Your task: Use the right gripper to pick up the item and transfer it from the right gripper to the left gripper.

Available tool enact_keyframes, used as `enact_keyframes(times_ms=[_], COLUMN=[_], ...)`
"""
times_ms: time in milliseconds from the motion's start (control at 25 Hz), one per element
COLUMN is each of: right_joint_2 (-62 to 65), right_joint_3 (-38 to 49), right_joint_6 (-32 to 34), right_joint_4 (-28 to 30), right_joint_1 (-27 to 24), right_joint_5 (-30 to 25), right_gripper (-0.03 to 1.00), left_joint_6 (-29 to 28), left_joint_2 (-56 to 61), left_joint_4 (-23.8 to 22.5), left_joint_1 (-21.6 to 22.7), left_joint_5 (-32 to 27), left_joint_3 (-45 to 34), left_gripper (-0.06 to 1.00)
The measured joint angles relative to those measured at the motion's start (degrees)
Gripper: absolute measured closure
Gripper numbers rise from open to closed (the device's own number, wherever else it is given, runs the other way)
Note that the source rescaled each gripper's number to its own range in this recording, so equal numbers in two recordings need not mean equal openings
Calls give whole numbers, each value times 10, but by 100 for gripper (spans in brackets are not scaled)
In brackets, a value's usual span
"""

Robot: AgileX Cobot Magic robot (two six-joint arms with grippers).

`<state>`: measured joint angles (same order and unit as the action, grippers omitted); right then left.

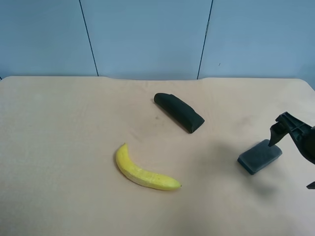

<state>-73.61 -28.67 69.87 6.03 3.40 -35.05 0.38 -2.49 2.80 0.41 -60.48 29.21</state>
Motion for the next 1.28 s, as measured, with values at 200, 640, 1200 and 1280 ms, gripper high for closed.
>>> enact_keyframes(times_ms=[200, 640, 1200, 1280], right_joint_2=[-56, -158, -206, -208], right_joint_3=[0, -1, -1, -1], right_joint_6=[8, -13, -19, -17], right_joint_4=[3, -65, -106, -102], right_joint_1=[0, 40, 79, 79], right_joint_5=[52, 181, 214, 206], right_gripper=[-3, -3, -3, -3], left_joint_6=[0, 0, 0, 0], left_joint_2=[0, 0, 0, 0], left_joint_4=[0, 0, 0, 0], left_joint_1=[0, 0, 0, 0], left_joint_5=[0, 0, 0, 0], left_joint_3=[0, 0, 0, 0], left_gripper=[-6, -6, -6, -6])
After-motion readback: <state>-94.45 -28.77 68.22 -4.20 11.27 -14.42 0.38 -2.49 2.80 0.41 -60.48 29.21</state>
